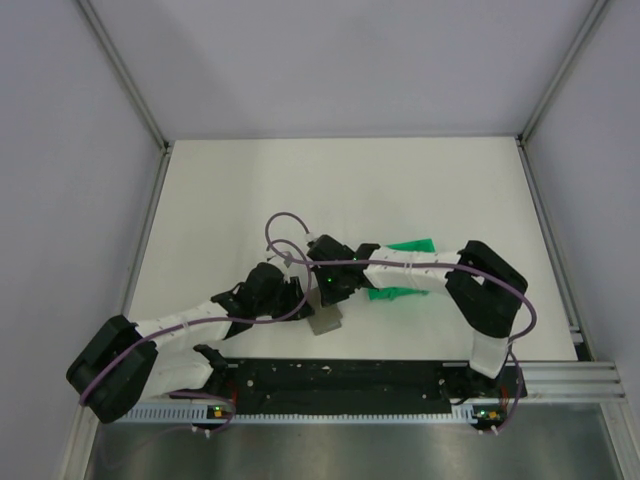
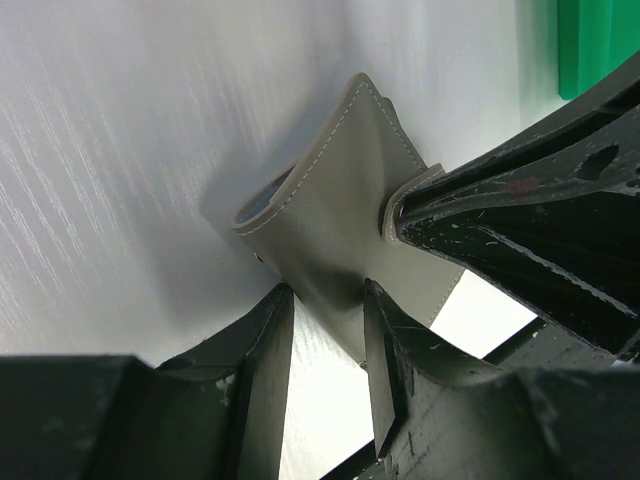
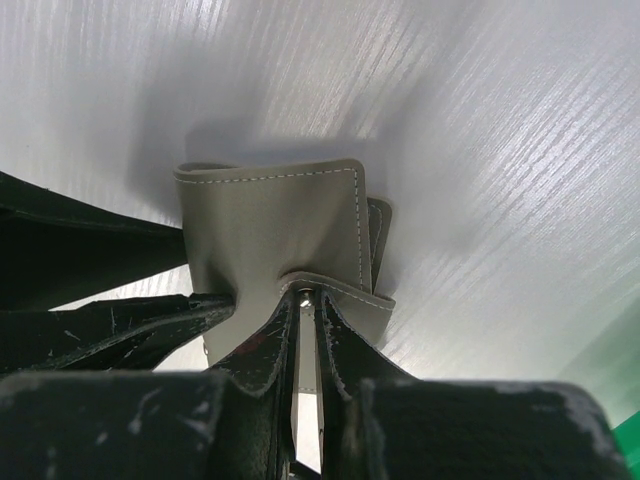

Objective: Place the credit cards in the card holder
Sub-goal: Close the card holder at the center of the board, then reset both arms

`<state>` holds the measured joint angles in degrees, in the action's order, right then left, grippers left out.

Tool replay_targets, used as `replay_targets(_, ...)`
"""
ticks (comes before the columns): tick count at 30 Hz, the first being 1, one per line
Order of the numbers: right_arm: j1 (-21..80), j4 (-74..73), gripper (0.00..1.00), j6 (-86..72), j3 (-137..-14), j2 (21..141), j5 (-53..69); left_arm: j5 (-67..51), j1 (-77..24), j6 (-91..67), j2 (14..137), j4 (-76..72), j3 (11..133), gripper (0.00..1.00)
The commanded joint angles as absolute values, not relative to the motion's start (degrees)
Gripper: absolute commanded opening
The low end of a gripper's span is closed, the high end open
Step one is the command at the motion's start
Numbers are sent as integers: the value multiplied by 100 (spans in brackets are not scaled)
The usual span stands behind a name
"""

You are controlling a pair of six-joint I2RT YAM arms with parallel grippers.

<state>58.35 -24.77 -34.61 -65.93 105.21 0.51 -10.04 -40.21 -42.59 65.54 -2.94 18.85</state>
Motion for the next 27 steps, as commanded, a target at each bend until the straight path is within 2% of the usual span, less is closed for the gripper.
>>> replay_targets(1, 5950, -3155, 1, -3261, -6117, 11812, -422, -1125, -4043, -4324, 6486, -791, 1837, 38)
replay_targets(9, 6021, -3147, 2, -3454, -6082, 12076, -553, -1116, -4043, -4342, 6407, -853, 1758, 38)
replay_targets(13, 6021, -3033, 12, -3411, -6117, 11630, -624, -1072, -4034, -4324, 6276, -809, 1758, 38)
replay_targets(16, 6012, -2813, 20, -3367, -6187, 10840, -861, -871, -4043, -4280, 6135, -529, 1889, 44)
replay_targets(17, 6003, -2769, 22, -3401, -6214, 10593, -1027, -818, -4034, -4263, 6074, -458, 1924, 47)
replay_targets(19, 5994, -2576, 38, -3384, -6197, 10040, -1203, -581, -4034, -4298, 5890, -221, 1986, 53)
replay_targets(22, 5977, -2234, 53, -3314, -6074, 9345, -1433, -89, -4034, -4420, 5573, 209, 2091, 67)
replay_targets(24, 5863, -1996, 60, -3296, -5881, 8941, -1389, 359, -4043, -4526, 5354, 482, 2205, 87)
replay_targets(25, 5775, -1865, 62, -3278, -5758, 8747, -1284, 526, -4026, -4544, 5266, 614, 2276, 93)
replay_targets(26, 5696, -1768, 62, -3287, -5635, 8545, -1170, 667, -4025, -4561, 5212, 737, 2355, 98)
replay_targets(27, 5600, -1688, 62, -3339, -5512, 8334, -1091, 816, -4025, -4596, 5195, 895, 2442, 98)
